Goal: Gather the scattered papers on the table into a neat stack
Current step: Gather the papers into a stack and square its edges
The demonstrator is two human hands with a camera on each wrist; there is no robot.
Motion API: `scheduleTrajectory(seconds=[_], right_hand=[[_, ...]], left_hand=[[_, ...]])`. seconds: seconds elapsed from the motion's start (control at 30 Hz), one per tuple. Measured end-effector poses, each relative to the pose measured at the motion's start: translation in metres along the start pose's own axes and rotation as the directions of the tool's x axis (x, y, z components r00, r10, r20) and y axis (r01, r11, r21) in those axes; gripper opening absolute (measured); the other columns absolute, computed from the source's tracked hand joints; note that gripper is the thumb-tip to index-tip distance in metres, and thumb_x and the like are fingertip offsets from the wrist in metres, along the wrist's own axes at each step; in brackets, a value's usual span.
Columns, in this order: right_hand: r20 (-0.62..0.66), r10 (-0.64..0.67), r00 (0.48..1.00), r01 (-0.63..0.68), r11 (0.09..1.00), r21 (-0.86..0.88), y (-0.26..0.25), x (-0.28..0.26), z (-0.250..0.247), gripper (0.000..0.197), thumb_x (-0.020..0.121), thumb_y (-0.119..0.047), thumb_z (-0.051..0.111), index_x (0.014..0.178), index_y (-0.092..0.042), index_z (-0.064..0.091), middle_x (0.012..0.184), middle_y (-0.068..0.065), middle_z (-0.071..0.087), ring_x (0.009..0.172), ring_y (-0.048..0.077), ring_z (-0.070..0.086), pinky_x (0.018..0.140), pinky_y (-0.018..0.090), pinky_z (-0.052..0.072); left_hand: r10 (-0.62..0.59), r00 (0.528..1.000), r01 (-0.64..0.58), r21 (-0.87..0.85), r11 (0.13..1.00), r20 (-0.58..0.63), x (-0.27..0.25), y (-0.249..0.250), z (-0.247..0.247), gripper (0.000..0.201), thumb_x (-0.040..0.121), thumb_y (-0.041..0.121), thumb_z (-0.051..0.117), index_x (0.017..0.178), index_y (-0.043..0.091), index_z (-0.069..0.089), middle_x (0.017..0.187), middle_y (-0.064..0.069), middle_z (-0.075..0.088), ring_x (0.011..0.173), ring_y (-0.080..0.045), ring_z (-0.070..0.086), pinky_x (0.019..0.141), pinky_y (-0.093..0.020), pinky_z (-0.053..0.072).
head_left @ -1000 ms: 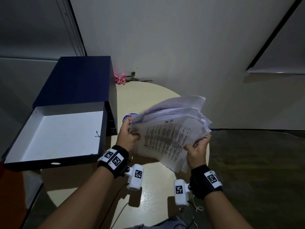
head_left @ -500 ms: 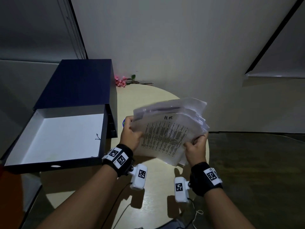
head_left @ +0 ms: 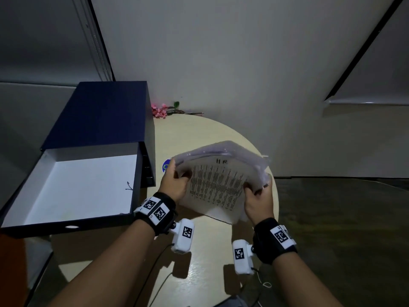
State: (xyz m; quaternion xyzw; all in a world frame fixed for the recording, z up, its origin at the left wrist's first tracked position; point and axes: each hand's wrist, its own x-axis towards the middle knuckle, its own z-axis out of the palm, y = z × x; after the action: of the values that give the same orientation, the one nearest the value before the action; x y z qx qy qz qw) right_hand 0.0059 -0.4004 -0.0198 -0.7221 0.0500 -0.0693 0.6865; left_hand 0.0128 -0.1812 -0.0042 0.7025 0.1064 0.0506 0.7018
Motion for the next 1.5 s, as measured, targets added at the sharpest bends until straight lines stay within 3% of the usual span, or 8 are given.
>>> scheduleTrajectory(seconds=[0.2, 0.37, 0.6, 0.7, 0.87, 1.07, 1.3, 1.5], right_hand=[[-0.067, -0.042, 0.997, 0.041, 0.999, -0.015, -0.019, 0.016, 0.002, 0.028, 0.094, -0.019, 0.064, 0.114, -0.036, 0.057, 0.11, 0.003, 0.07, 0.103, 0.023, 0.069, 0.085, 0.052, 0.059], [0.032, -0.076, 0.997, 0.077, 0.997, -0.011, -0.016, -0.004, 0.002, 0.065, 0.094, 0.003, 0.054, 0.111, -0.058, 0.039, 0.114, -0.001, 0.062, 0.107, 0.013, 0.062, 0.085, 0.035, 0.057], [0.072, -0.039, 0.997, 0.039, 0.999, 0.003, 0.007, -0.003, 0.003, 0.078, 0.082, 0.026, 0.051, 0.13, -0.029, 0.024, 0.121, 0.005, 0.053, 0.115, 0.013, 0.057, 0.084, 0.022, 0.058], [0.053, -0.052, 0.997, 0.052, 0.999, -0.006, 0.004, 0.001, 0.005, 0.077, 0.083, 0.023, 0.054, 0.131, -0.028, 0.022, 0.123, 0.009, 0.051, 0.115, 0.017, 0.056, 0.088, 0.029, 0.058], [0.077, 0.038, 0.996, -0.032, 0.997, -0.075, 0.014, 0.005, 0.006, 0.07, 0.088, 0.01, 0.059, 0.131, -0.036, 0.028, 0.127, 0.008, 0.058, 0.118, 0.018, 0.059, 0.1, 0.04, 0.051], [0.027, 0.06, 0.998, -0.059, 0.998, -0.027, 0.008, 0.012, 0.009, 0.027, 0.098, -0.007, 0.056, 0.118, -0.022, 0.049, 0.112, 0.003, 0.065, 0.112, 0.022, 0.062, 0.088, 0.029, 0.053], [0.005, -0.075, 0.997, 0.075, 0.997, 0.009, -0.002, -0.003, 0.002, 0.06, 0.085, -0.015, 0.076, 0.118, -0.051, 0.04, 0.121, -0.004, 0.058, 0.107, 0.005, 0.062, 0.084, 0.024, 0.056], [-0.136, -0.081, 0.987, 0.098, 0.987, 0.128, -0.028, 0.008, 0.018, 0.074, 0.066, -0.063, 0.081, 0.118, -0.021, 0.052, 0.117, 0.011, 0.066, 0.104, 0.029, 0.069, 0.087, 0.054, 0.058]], left_hand=[[0.162, 0.987, -0.162, 0.023, 0.987, -0.009, -0.002, 0.026, 0.009, 0.046, 0.092, -0.001, 0.053, 0.101, 0.044, 0.053, 0.105, 0.003, 0.063, 0.103, -0.015, 0.061, 0.094, -0.048, 0.053], [0.208, 0.977, -0.208, 0.004, 0.978, -0.041, -0.021, 0.015, 0.012, 0.051, 0.092, 0.0, 0.055, 0.114, 0.042, 0.036, 0.112, 0.013, 0.053, 0.102, 0.005, 0.057, 0.092, -0.033, 0.052], [0.112, 0.993, -0.111, 0.017, 0.994, -0.042, -0.007, 0.006, 0.003, 0.063, 0.081, -0.011, 0.06, 0.112, 0.038, 0.036, 0.108, -0.002, 0.06, 0.098, -0.022, 0.063, 0.081, -0.042, 0.058], [0.067, 0.997, -0.068, -0.017, 0.998, -0.023, -0.004, 0.007, 0.001, 0.061, 0.08, -0.012, 0.064, 0.109, 0.037, 0.041, 0.109, -0.005, 0.061, 0.098, -0.014, 0.064, 0.073, -0.031, 0.06], [-0.124, 0.99, 0.122, -0.031, 0.992, -0.065, 0.002, -0.019, -0.007, 0.095, 0.062, 0.021, 0.079, 0.145, 0.022, 0.032, 0.133, -0.009, 0.057, 0.121, -0.023, 0.056, 0.1, -0.05, 0.049], [0.028, 0.997, -0.025, 0.054, 0.998, -0.068, 0.002, -0.007, 0.002, 0.042, 0.087, 0.012, 0.068, 0.121, 0.026, 0.05, 0.106, 0.01, 0.066, 0.102, -0.006, 0.062, 0.099, -0.047, 0.05], [0.188, 0.981, -0.193, -0.162, 0.968, -0.046, -0.01, 0.003, -0.002, 0.058, 0.065, 0.031, 0.083, 0.11, 0.033, 0.047, 0.117, -0.008, 0.056, 0.108, -0.024, 0.06, 0.089, -0.043, 0.055], [0.166, 0.975, -0.201, -0.266, 0.943, -0.149, -0.006, 0.019, 0.004, 0.052, 0.062, 0.051, 0.08, 0.102, 0.029, 0.055, 0.104, -0.005, 0.062, 0.095, -0.024, 0.064, 0.079, -0.044, 0.055]])
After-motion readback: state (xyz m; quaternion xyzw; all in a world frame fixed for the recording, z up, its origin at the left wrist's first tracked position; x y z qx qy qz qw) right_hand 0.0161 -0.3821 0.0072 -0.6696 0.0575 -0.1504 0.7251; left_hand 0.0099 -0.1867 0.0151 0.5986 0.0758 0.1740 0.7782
